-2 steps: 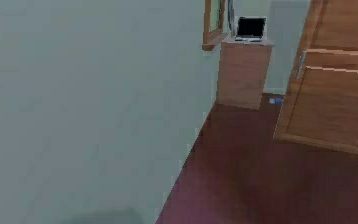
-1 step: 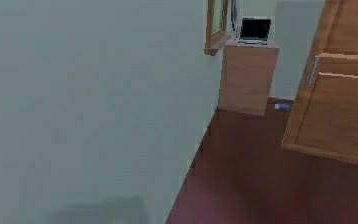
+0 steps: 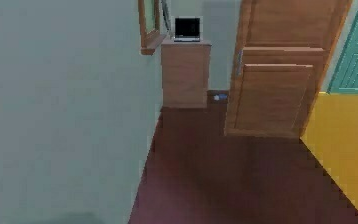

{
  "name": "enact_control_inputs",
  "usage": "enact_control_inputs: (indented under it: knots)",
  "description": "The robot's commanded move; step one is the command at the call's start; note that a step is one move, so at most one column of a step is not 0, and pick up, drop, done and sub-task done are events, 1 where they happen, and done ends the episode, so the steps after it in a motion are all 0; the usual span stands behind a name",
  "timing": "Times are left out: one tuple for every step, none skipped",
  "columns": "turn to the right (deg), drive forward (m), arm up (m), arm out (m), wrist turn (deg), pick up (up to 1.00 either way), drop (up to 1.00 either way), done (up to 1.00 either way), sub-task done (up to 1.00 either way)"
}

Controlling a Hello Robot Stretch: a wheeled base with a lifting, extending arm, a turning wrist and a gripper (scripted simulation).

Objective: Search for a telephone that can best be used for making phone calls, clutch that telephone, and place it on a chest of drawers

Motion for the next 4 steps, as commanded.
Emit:
enact_control_inputs:
  knots:
    - [3.0,0.00,0.00,0.00,0.0,0.00,0.00,0.00,0.00]
    - [0.0,0.45,0.00,0.00,0.0,0.00,0.00,0.00,0.00]
    - [45.0,0.00,0.00,0.00,0.0,0.00,0.00,0.00,0.00]
    - [39.0,0.00,0.00,0.00,0.0,0.00,0.00,0.00,0.00]
